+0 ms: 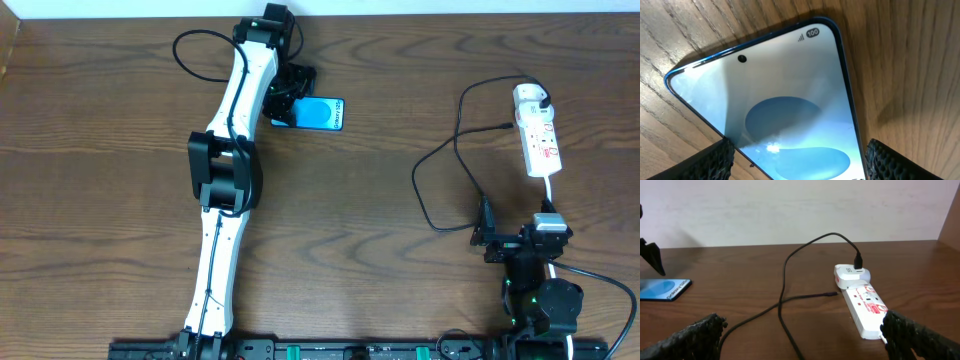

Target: Plug charger to phone and switch on socket

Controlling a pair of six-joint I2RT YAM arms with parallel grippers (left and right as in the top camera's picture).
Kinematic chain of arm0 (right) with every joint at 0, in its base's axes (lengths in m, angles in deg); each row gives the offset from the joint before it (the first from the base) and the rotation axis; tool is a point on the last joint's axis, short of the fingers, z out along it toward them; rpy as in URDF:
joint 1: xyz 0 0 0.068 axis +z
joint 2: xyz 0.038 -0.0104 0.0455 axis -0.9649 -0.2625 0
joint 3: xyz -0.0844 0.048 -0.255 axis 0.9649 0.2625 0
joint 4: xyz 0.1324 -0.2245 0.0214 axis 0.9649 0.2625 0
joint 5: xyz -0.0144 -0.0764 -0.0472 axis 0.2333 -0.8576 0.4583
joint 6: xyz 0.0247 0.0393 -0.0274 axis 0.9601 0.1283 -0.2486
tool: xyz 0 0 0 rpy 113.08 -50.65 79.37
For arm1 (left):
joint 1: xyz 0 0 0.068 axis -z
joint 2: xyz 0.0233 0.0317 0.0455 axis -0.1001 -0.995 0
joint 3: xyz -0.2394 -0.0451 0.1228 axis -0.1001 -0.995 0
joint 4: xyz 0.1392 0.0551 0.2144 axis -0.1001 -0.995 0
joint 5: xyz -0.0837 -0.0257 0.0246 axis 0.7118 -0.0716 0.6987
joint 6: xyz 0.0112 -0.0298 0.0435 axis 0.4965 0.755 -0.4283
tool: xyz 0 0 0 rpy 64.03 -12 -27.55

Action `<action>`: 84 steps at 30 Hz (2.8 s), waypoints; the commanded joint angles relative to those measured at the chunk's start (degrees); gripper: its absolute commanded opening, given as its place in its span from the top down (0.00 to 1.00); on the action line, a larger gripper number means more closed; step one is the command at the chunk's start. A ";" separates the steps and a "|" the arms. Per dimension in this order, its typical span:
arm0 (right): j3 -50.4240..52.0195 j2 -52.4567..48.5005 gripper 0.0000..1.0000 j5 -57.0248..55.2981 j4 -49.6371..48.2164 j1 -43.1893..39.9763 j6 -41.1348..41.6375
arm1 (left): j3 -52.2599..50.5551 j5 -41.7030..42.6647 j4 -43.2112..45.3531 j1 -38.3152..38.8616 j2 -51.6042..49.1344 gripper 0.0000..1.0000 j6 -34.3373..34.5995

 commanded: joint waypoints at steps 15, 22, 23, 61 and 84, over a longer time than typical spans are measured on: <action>0.09 0.31 0.01 -0.46 0.26 0.44 0.35 | 2.99 -3.52 -3.13 -0.57 1.99 0.16 3.76; 0.09 0.31 0.01 -0.46 0.24 0.44 0.35 | 2.40 -8.24 -3.19 2.45 1.97 0.16 11.76; 0.09 0.31 0.01 -0.46 0.24 0.44 0.35 | 2.27 -8.46 -3.19 2.71 1.97 0.16 12.90; 0.09 0.31 0.01 -0.46 0.26 0.44 0.35 | -2.12 -7.43 -2.69 3.17 -2.03 0.16 17.20; 0.09 0.31 0.01 -0.46 0.26 0.44 0.35 | -2.99 -10.23 -2.49 5.05 -2.03 0.18 12.81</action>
